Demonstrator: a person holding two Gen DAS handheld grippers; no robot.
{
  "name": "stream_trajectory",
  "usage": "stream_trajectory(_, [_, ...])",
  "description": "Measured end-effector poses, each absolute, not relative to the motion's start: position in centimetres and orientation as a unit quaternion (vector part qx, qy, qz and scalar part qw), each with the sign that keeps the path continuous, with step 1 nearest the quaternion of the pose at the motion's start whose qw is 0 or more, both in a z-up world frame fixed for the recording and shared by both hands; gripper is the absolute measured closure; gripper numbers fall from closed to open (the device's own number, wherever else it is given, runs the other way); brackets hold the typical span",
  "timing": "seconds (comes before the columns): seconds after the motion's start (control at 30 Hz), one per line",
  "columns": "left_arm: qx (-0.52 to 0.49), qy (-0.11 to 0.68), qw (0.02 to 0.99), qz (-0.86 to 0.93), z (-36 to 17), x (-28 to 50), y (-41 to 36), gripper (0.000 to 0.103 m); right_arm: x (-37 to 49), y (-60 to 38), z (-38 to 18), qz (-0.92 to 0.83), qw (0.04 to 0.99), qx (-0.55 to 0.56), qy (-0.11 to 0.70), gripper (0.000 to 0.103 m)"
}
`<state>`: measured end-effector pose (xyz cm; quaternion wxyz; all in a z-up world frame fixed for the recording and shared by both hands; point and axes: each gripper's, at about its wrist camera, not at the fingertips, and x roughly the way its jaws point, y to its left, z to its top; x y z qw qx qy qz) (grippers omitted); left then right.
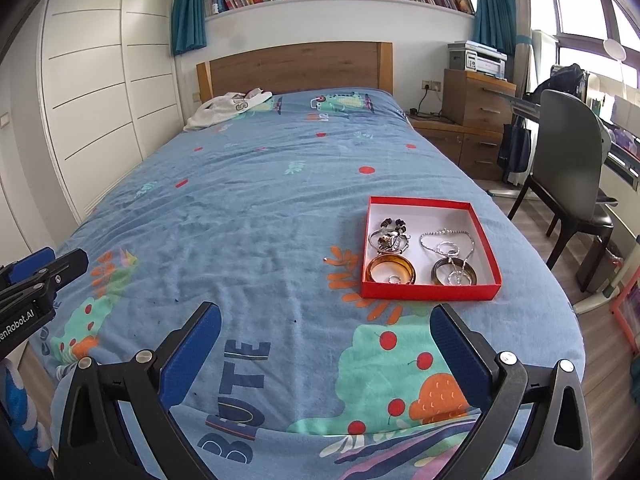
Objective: Organize jewelry
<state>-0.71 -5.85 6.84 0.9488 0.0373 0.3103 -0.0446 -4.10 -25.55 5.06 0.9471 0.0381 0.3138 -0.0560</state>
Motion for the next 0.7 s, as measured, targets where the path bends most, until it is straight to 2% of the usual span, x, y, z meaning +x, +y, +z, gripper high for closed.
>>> stream_trajectory(0.7, [0.036,0.317,0.947,-0.045,6.39,-0.52,-5.64,0.043,-3.94,-25.47,4.3,-0.057,0.944,0.037,0.324,0.001])
